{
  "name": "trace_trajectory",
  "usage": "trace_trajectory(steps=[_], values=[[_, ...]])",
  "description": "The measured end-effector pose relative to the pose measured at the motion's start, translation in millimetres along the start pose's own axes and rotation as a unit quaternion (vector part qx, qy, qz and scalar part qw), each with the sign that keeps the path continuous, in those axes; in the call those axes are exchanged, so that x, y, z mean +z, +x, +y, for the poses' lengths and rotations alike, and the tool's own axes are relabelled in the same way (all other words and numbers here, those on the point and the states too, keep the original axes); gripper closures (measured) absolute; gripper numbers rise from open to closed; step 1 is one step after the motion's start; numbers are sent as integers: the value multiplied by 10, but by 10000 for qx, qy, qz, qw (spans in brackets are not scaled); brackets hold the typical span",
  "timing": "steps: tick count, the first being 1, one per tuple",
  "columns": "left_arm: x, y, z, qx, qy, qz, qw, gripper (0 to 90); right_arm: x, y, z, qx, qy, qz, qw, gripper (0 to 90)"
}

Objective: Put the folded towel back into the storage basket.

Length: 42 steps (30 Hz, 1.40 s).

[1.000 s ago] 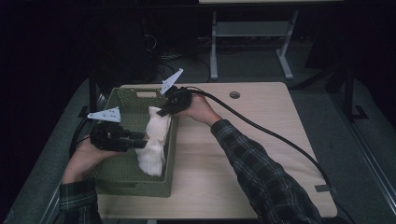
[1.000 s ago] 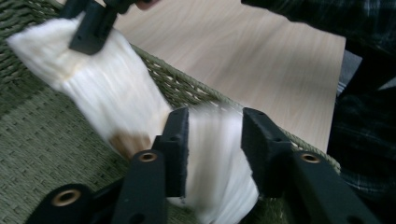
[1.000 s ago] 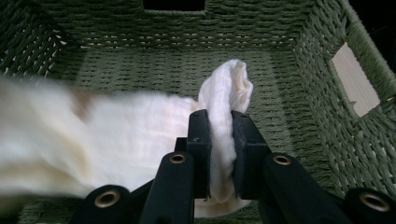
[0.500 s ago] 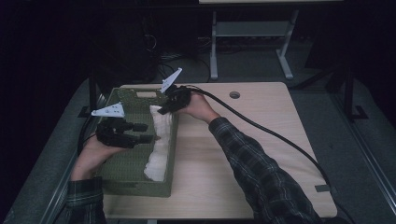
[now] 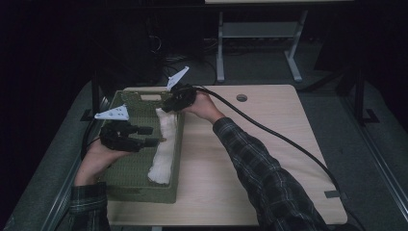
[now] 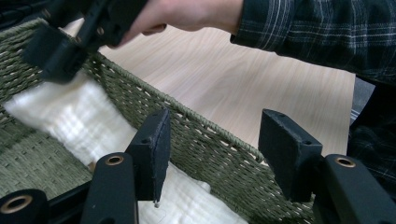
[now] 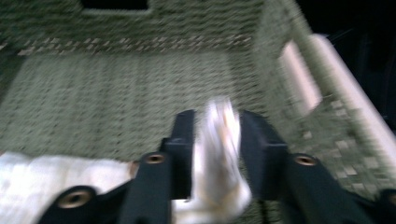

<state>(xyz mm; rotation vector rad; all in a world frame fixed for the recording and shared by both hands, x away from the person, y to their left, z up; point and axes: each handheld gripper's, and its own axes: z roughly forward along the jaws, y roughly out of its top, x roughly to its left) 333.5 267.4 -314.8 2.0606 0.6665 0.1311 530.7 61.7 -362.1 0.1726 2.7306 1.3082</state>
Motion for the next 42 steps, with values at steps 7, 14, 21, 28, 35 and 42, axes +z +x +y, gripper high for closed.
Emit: trace_trajectory(steps=[7, 14, 21, 28, 35, 42], values=[[57, 0, 17, -12, 34, 27, 10000, 421, -196, -60, 32, 106, -89, -102, 9999, 499], [153, -34, 101, -10, -73, 34, 10000, 397, -349, 35, 33, 174, -58, -13, 9998, 452], [304, -70, 204, 26, -68, 132, 9999, 344, -563, 54, -111, 285, -46, -54, 9996, 414], [462, -145, 296, 52, -47, 232, 9997, 294, -805, 28, -293, 363, -120, -150, 9992, 389], [673, -260, 389, 100, -10, 300, 9995, 259, -1055, 63, -484, 430, -204, -297, 9984, 357], [826, -374, 462, 60, -95, 388, 9992, 258, -1244, 77, -713, 508, -218, -421, 9976, 343]])
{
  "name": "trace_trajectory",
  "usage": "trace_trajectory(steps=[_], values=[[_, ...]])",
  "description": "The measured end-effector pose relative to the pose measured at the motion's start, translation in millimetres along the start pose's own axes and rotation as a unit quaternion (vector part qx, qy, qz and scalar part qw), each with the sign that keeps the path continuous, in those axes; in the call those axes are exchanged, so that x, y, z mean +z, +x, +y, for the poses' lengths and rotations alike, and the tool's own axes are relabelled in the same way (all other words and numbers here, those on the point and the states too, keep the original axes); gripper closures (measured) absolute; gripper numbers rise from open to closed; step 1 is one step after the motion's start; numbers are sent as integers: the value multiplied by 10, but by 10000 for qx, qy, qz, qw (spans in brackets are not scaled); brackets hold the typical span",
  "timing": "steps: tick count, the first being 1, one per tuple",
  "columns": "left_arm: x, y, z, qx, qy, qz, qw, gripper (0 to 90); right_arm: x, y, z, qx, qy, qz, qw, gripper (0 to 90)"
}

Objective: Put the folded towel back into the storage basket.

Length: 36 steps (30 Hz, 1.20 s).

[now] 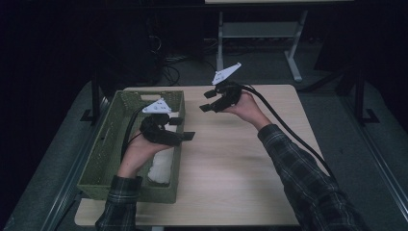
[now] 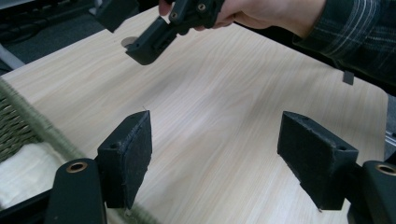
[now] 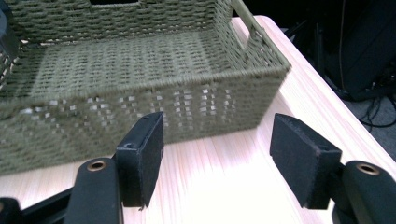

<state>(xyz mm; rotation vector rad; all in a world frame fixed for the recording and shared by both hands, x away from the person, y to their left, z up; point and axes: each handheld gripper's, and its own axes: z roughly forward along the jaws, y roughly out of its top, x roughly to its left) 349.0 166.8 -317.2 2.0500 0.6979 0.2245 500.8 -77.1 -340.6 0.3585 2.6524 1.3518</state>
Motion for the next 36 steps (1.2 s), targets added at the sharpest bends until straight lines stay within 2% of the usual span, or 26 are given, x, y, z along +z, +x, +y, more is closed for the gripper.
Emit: trace_trajectory(steps=[9, 18, 32, 36], values=[[319, -235, 58, 80, 170, -183, 9997, 260, -229, 17, -315, 173, -4, -153, 9997, 324], [583, -465, 58, 275, 303, -314, 9987, 260, -439, 56, -591, 263, 81, -295, 9992, 301], [944, -747, -89, 339, 342, -191, 9987, 249, -682, 99, -1064, 575, 136, -505, 9970, 264], [1070, -804, -156, 414, 500, -295, 9975, 240, -733, 114, -1195, 711, 156, -521, 9960, 251]])
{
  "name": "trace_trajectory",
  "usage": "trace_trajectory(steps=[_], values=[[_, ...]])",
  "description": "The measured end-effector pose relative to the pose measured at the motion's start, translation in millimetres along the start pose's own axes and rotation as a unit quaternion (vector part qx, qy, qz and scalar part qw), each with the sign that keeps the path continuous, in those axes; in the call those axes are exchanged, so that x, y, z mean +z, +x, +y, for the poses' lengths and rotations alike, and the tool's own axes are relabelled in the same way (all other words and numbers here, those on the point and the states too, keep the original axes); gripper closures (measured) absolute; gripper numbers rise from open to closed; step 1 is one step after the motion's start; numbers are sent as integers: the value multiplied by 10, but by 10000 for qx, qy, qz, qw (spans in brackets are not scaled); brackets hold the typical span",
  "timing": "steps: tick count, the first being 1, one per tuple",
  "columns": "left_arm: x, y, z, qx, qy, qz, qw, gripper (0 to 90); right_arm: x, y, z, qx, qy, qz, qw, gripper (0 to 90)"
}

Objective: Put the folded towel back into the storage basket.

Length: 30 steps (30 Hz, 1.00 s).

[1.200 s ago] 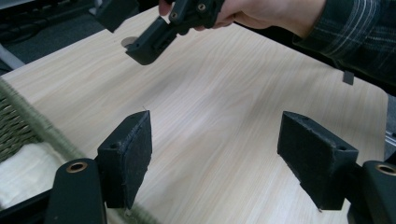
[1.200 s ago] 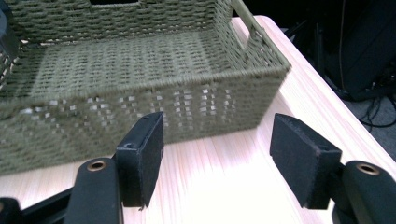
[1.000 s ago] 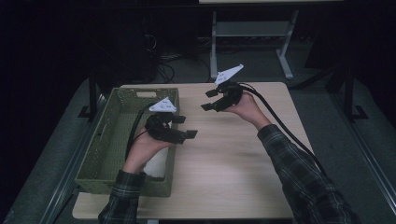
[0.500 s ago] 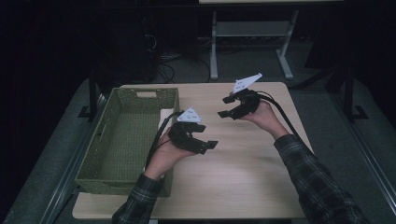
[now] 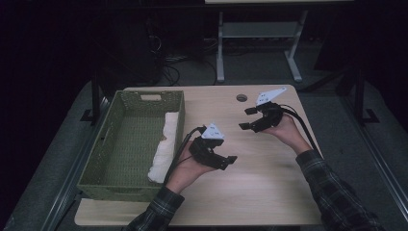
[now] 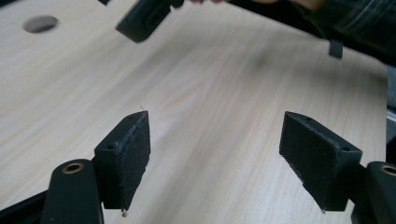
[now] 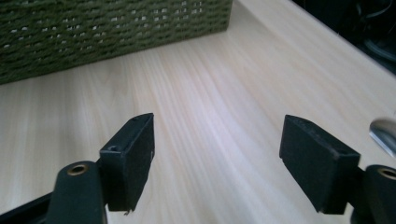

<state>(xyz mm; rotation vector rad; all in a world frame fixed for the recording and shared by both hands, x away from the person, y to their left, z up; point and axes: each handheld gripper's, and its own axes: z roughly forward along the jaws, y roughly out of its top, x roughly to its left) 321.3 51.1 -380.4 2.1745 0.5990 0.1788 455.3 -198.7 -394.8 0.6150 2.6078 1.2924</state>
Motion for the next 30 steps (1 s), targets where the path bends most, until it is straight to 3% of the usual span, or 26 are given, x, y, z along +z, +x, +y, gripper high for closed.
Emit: trace_trajectory(steps=[8, 14, 17, 21, 28, 30], values=[[235, -83, -124, 113, 75, 54, 9999, 218, -88, 6, -300, 164, 40, -101, 9998, 236], [425, -86, -268, 0, 219, -18, 9998, 205, -126, 25, -495, 293, 191, -179, 9992, 210], [489, -76, -336, 66, 357, 121, 9993, 201, -150, 41, -580, 333, 225, -238, 9989, 207], [519, -48, -403, 70, 363, 282, 9989, 183, -189, 66, -706, 402, 283, -348, 9982, 191], [599, -15, -485, 150, 534, 428, 9975, 170, -232, 109, -917, 570, 369, -458, 9966, 178], [623, 2, -501, 177, 541, 467, 9973, 164, -219, 114, -988, 585, 489, -623, 9951, 153]])
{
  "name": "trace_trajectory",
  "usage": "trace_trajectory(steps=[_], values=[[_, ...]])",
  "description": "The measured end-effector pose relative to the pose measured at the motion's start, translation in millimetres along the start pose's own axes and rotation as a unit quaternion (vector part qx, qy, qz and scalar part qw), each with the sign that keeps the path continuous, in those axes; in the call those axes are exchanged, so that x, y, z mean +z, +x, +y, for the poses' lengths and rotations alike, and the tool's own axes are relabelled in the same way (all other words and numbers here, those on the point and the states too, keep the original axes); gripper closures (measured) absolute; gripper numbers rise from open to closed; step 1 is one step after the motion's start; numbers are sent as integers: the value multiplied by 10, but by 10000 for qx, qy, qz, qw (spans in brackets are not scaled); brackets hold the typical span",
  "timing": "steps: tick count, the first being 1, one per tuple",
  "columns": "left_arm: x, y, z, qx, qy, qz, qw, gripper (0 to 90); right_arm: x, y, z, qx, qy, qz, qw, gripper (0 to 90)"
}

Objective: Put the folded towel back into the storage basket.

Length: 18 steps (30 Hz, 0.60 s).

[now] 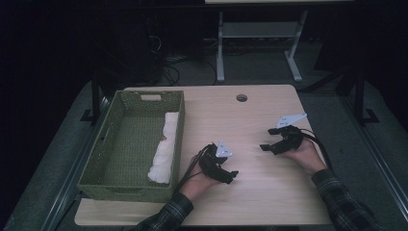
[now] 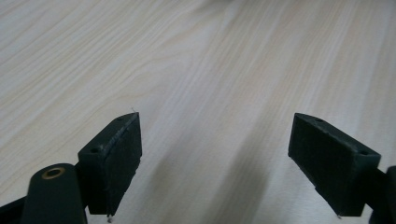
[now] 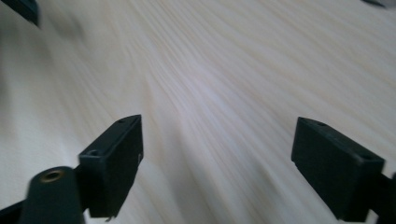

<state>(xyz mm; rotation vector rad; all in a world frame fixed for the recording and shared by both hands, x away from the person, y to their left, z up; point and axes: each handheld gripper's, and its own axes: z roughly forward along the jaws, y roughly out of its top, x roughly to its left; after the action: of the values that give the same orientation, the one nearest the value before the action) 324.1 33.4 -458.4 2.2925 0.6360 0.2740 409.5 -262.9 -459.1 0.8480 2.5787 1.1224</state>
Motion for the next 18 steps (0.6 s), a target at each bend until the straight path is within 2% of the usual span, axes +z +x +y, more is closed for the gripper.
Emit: trace_trajectory(steps=[5, 8, 10, 11, 13, 16, 18], values=[[71, -3, -47, -41, 65, -15, 10000, 153, 31, -57, -129, 131, 62, -176, 9997, 145], [92, -1, -62, -57, 68, -38, 10000, 148, 54, -69, -164, 247, 25, -170, 9995, 144], [111, -3, -78, -127, 46, -42, 9999, 143, 93, -64, -184, 184, 132, -220, 9995, 134], [119, 1, -92, -95, 97, -18, 9999, 143, 109, -64, -197, 157, 114, -233, 9995, 131], [137, -15, -115, -129, 21, 20, 9999, 132, 109, -63, -225, 199, -20, -250, 9995, 134], [139, -21, -121, -74, 0, 12, 10000, 132, 108, -63, -227, 226, -13, -266, 9994, 129], [145, -23, -148, -96, -128, -3, 9999, 127, 108, -62, -228, 236, -12, -277, 9993, 128]])
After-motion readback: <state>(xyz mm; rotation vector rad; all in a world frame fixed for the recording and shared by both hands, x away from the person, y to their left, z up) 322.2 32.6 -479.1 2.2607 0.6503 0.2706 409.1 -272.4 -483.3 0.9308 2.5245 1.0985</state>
